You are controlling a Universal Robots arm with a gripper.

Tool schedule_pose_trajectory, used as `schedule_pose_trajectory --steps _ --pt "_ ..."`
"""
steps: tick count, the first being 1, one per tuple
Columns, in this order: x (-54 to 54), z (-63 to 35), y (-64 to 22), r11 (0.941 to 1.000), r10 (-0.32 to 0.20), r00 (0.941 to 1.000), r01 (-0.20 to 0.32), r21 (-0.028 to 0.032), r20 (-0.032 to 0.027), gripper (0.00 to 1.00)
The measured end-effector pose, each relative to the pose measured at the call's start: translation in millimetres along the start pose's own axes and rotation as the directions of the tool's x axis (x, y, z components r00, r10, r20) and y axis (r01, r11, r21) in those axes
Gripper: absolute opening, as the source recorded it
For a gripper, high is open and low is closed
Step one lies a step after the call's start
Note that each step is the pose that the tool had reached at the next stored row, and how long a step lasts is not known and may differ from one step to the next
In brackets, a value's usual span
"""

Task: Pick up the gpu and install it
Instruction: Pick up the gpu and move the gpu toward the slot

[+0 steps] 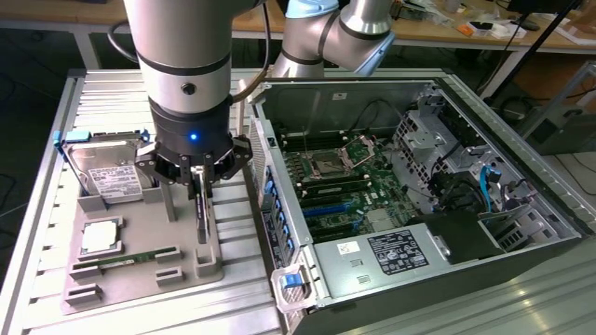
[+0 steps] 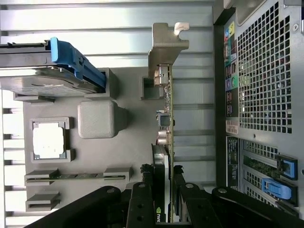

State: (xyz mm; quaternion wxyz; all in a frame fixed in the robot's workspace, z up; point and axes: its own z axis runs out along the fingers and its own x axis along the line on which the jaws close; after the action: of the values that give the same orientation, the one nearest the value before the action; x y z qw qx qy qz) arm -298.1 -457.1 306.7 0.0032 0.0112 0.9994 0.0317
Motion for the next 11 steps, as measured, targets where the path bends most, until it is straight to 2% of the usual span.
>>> schedule_pose_trajectory --steps 11 --pt "0.0 -3.9 0.2 1.0 0.0 1.0 0.0 0.0 0.0 0.27"
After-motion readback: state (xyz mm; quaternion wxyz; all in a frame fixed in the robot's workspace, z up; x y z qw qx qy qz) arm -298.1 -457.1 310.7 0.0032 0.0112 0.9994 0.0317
